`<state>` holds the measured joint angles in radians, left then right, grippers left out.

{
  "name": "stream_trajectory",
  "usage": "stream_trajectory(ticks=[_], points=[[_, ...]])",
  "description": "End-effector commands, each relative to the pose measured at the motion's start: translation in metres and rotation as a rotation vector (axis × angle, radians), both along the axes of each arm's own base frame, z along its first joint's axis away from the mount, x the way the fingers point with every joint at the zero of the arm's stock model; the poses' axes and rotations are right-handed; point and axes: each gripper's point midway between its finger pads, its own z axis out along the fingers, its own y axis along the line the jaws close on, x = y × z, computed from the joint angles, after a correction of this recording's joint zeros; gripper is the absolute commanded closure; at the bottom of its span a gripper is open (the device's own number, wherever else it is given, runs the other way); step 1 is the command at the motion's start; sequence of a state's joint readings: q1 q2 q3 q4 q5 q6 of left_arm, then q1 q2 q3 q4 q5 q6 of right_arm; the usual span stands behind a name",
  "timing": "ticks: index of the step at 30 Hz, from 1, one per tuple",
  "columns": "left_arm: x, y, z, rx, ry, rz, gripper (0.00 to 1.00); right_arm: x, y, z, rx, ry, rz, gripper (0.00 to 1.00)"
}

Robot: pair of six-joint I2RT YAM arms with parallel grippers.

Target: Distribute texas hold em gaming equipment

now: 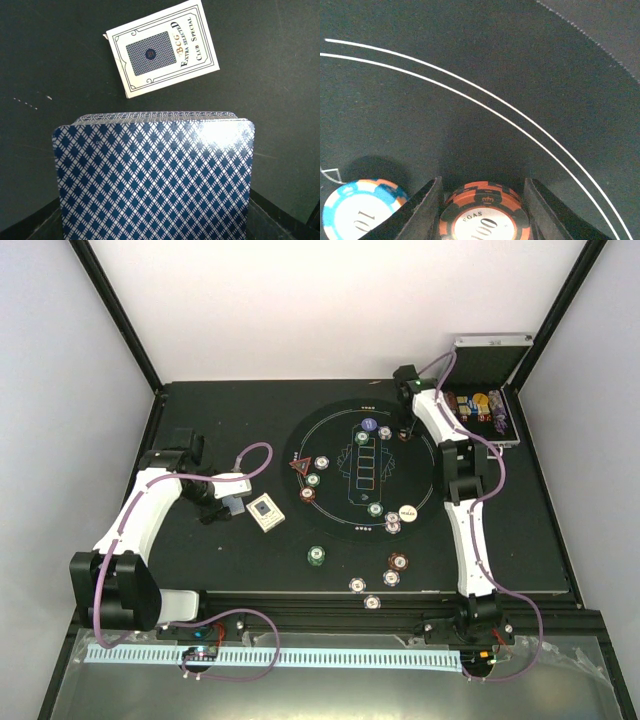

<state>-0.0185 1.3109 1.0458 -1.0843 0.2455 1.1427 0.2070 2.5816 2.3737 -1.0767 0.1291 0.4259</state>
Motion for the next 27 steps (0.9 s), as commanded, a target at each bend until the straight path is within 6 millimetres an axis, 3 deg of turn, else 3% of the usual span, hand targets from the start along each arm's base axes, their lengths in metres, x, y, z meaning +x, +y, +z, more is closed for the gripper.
stream_trajectory(ticks=[1,3,6,10,14,16,19,20,27], points=[[0.01,0.002,0.011,0.0,-0.037,0.012,0.98,0.006,0.0,-0.003,0.002,-0.011,-0.004,0.55],[0.01,0.003,0.012,0.001,-0.041,0.013,0.98,0.006,0.001,0.004,0.006,-0.019,-0.003,0.44],[0.009,0.003,0.012,0.002,-0.043,0.013,0.99,0.007,-0.001,0.022,0.005,-0.045,-0.006,0.35],[0.008,0.002,0.012,0.0,-0.045,0.015,0.99,0.001,-0.004,0.063,0.001,-0.093,-0.01,0.3],[0.008,0.004,0.011,0.01,-0.053,0.016,0.98,-0.024,-0.009,0.108,0.009,-0.125,-0.023,0.29],[0.008,0.003,0.013,0.007,-0.055,0.014,0.99,-0.047,-0.006,0.14,0.036,-0.181,-0.015,0.28],[0.007,0.002,0.014,0.001,-0.056,0.009,0.99,-0.093,-0.002,0.15,0.065,-0.209,0.005,0.26],[0.007,0.002,0.014,0.002,-0.055,0.01,0.99,-0.117,0.0,0.137,0.064,-0.173,0.013,0.24],[0.007,0.001,0.015,-0.005,-0.053,0.005,0.99,-0.245,0.036,0.1,0.078,-0.094,0.118,0.09]])
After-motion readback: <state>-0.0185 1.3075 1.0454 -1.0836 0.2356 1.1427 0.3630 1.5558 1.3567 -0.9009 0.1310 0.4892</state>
